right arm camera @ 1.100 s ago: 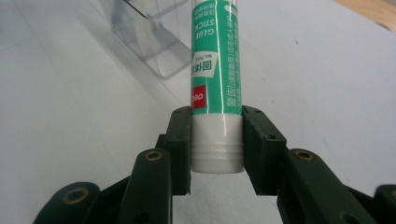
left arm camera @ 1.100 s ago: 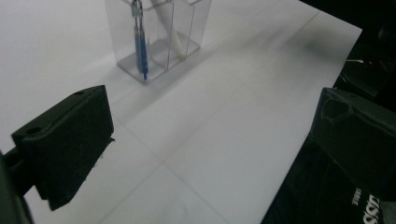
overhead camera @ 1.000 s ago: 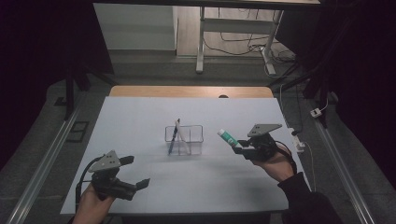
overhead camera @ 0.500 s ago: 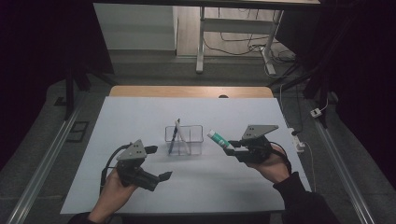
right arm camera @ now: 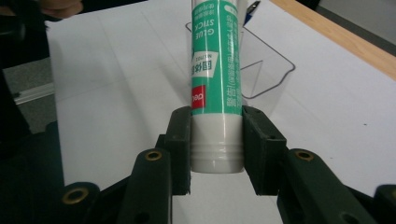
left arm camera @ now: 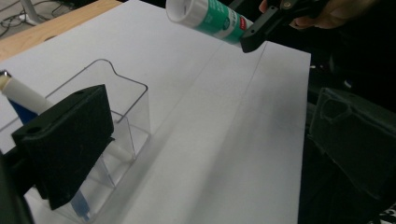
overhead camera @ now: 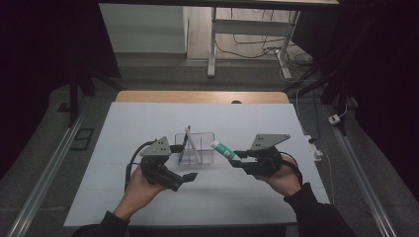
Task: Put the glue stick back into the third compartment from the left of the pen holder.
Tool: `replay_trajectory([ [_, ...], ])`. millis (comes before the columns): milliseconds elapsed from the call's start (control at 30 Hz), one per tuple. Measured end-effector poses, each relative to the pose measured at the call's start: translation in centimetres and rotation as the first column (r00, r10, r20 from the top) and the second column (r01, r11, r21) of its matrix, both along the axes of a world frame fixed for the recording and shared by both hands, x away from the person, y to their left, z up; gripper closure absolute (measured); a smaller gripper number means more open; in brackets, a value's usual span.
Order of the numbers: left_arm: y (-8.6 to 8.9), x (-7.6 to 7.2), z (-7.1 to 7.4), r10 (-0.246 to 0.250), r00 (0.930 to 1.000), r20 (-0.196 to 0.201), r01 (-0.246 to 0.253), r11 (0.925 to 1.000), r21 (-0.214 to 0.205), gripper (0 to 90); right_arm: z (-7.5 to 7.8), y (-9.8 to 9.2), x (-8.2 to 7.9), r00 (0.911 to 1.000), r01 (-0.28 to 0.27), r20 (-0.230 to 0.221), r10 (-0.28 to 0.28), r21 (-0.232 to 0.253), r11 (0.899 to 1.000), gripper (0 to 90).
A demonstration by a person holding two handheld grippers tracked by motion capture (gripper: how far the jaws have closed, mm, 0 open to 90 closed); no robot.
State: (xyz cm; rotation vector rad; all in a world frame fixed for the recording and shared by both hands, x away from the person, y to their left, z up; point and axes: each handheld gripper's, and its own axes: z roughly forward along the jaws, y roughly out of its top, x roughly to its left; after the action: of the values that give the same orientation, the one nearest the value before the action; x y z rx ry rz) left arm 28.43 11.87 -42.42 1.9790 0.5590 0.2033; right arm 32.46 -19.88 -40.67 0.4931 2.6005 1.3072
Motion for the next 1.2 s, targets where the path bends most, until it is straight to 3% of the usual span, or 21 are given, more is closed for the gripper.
replay_trajectory([
  [233,-1.0,0.4,0.2,-0.014,0.9981,0.059,0.01,0.9967,0.081,0.0,0.4,0.7,-0.3,0.999,-0.043,-0.014,0.043,-0.02,0.999,65.6],
  [400,-1.5,0.5,0.3,-0.02,0.996,0.087,0.011,0.9948,0.101,0.0,0.8,1.6,-0.4,0.9967,-0.078,-0.027,0.077,-0.047,0.996,65.6],
  [567,-1.7,0.4,0.6,-0.019,0.9929,0.118,0.005,0.9927,0.12,0.0,1.7,2.7,-0.4,0.9932,-0.113,-0.037,0.11,-0.106,0.988,65.6],
  [700,-1.9,0.3,0.8,-0.02,0.9876,0.156,-0.005,0.9877,0.156,0.0,2.2,3.3,-0.4,0.9912,-0.13,-0.039,0.126,-0.135,0.982,65.6],
  [800,-2.2,0.0,1.1,-0.027,0.9788,0.203,-0.016,0.9783,0.207,0.0,2.3,3.6,-0.4,0.9899,-0.139,-0.047,0.134,-0.146,0.979,65.6],
  [867,-2.4,-0.2,1.4,-0.029,0.9708,0.238,-0.031,0.9699,0.242,0.0,2.2,3.7,-0.4,0.9899,-0.139,-0.048,0.134,-0.15,0.979,65.6],
  [933,-2.7,-0.5,1.6,-0.034,0.9606,0.276,-0.049,0.9563,0.288,0.0,2.1,3.8,-0.3,0.9897,-0.14,-0.052,0.133,-0.154,0.978,65.5],
  [1000,-3.0,-0.8,1.8,-0.041,0.9465,0.32,-0.074,0.9375,0.34,0.0,2.0,3.8,-0.2,0.9895,-0.142,-0.053,0.135,-0.16,0.977,65.5],
  [1100,-3.5,-1.3,1.8,-0.058,0.9222,0.382,-0.115,0.9032,0.413,0.0,2.0,3.8,-0.2,0.9892,-0.142,-0.058,0.135,-0.168,0.975,65.5],
  [1200,-4.0,-1.7,1.9,-0.073,0.8986,0.433,-0.148,0.8776,0.456,0.0,2.1,3.9,-0.2,0.9894,-0.141,-0.061,0.132,-0.176,0.974,65.6],
])
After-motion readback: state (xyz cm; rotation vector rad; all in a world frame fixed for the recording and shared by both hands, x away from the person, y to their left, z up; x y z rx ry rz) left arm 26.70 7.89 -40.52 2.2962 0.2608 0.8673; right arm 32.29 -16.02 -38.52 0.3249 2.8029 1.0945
